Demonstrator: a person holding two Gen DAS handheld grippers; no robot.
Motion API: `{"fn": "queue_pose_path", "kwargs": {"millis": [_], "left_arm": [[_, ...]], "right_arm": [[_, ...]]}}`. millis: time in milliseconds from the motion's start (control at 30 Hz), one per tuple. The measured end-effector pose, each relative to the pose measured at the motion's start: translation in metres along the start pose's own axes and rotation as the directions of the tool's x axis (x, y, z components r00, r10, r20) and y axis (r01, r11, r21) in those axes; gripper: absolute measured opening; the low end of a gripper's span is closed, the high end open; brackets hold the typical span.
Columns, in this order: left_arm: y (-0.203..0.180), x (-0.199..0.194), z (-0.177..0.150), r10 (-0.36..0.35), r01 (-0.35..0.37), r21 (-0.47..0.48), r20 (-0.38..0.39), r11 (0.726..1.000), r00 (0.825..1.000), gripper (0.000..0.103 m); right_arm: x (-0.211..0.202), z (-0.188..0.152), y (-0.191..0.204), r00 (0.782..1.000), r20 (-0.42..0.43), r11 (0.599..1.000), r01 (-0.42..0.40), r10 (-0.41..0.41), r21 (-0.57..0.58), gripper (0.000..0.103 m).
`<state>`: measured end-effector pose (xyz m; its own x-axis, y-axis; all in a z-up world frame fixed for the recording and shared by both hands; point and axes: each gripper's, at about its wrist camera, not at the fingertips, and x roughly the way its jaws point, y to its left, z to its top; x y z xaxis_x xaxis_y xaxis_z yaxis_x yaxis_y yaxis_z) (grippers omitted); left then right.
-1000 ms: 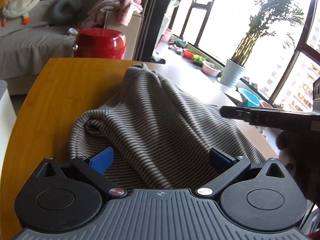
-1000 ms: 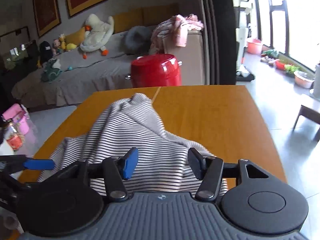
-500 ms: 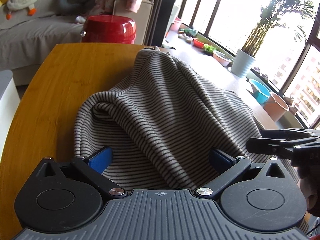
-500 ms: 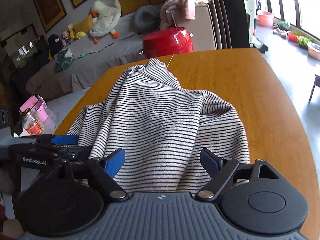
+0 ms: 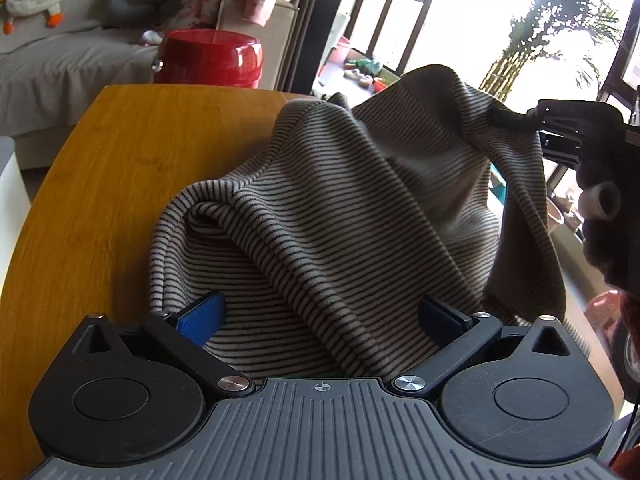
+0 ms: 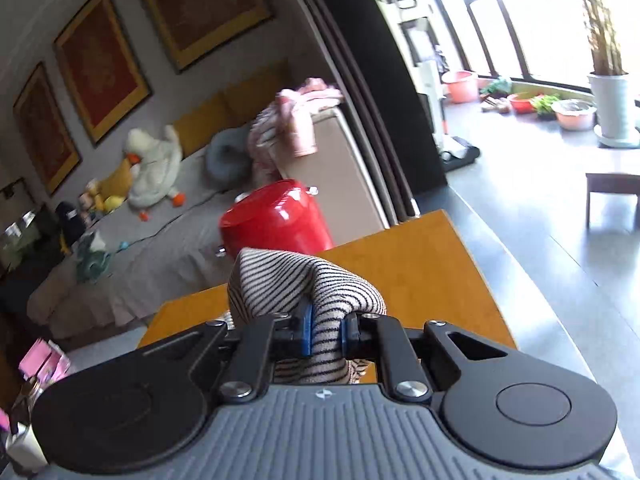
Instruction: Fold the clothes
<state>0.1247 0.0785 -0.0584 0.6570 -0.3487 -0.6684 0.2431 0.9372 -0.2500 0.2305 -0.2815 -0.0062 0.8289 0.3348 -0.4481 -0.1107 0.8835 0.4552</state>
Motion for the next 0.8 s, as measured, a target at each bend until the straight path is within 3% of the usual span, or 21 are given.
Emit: {"fn": "queue_pose_path", "kwargs": {"millis": [133,200,300,400,533,600,633,667,700,767,800], "left_arm": [[-0.011,0.002,0.002,0.057,-0.055,0.047,-0.032,0.997,0.998,0.103],[-0.012,0.001,0.006,0.057,-0.057,0.013,-0.054,0.998,0.997,0.103],[0.001,-0.004,0.011,-0.040,0.029,-0.139,-0.070,0.990,0.997,0.103],[0.012,-0.004,0.012,-0.160,0.137,-0.274,-0.064,0.952,0.985,0.103],[-0.001,0.003,0.015,-0.216,0.186,-0.285,-0.079,0.940,0.973,0.102],[-0.017,0.009,0.016,-0.249,0.218,-0.258,-0.094,0.941,0.964,0.089],[-0.024,0.012,0.018,-0.235,0.209,-0.229,-0.093,0.951,0.968,0.085],[-0.029,0.014,0.021,-0.211,0.190,-0.198,-0.089,0.962,0.973,0.071],[-0.035,0.017,0.024,-0.187,0.171,-0.166,-0.084,0.971,0.979,0.048],[-0.031,0.017,0.036,-0.165,0.154,-0.170,-0.048,0.973,0.985,0.022],[-0.027,0.016,0.043,-0.157,0.150,-0.183,-0.027,0.972,0.987,0.019]], "right_arm": [[0.022,-0.028,-0.034,0.999,-0.030,0.995,0.046,-0.043,0.092,0.012],[0.028,-0.043,-0.045,0.999,-0.013,0.993,0.040,-0.039,0.107,0.013],[0.024,-0.048,-0.061,1.000,0.014,0.987,-0.012,0.010,0.162,0.014],[0.023,-0.049,-0.066,1.000,0.010,0.983,-0.029,0.027,0.179,0.015],[0.024,-0.048,-0.063,0.999,0.001,0.986,-0.033,0.034,0.166,0.016],[0.024,-0.047,-0.063,0.999,0.000,0.984,-0.037,0.037,0.172,0.016],[0.023,-0.047,-0.064,0.999,0.000,0.984,-0.038,0.039,0.175,0.016],[0.023,-0.047,-0.064,0.999,0.000,0.983,-0.040,0.040,0.178,0.016],[0.023,-0.047,-0.064,0.999,0.000,0.983,-0.040,0.040,0.179,0.016],[0.022,-0.046,-0.064,0.999,0.002,0.983,-0.040,0.040,0.180,0.016],[0.022,-0.046,-0.064,0.999,0.003,0.983,-0.040,0.041,0.182,0.016]]}}
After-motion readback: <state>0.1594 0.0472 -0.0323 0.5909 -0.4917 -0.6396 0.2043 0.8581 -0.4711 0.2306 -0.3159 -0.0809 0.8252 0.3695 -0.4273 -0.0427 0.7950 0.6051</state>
